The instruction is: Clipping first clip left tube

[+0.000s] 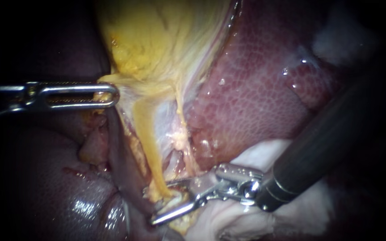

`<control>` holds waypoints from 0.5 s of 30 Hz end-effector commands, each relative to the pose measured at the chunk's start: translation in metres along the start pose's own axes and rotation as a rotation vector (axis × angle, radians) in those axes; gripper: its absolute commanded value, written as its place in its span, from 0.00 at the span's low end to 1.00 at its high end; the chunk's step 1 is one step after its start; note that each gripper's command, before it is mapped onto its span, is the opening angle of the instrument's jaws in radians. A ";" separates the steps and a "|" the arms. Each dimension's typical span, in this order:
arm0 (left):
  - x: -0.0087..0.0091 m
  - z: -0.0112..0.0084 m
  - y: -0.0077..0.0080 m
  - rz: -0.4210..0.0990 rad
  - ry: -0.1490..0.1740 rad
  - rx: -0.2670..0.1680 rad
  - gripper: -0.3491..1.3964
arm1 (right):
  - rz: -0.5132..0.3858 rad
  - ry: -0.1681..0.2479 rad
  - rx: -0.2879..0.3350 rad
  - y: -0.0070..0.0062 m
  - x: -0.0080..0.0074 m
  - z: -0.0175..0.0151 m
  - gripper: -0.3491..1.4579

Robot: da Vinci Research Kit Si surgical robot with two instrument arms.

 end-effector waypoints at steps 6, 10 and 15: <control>-0.0001 0.0001 -0.0001 0.000 -0.001 -0.002 0.00 | -0.006 -0.003 0.013 0.0004 -0.0006 0.0002 0.49; -0.0002 0.0002 -0.0003 0.005 -0.001 -0.003 0.00 | -0.013 0.023 0.056 0.0004 -0.0005 0.0002 0.48; -0.0001 0.0002 -0.0003 0.005 -0.001 -0.003 0.00 | -0.013 0.052 0.059 0.0004 0.0011 -0.0005 0.48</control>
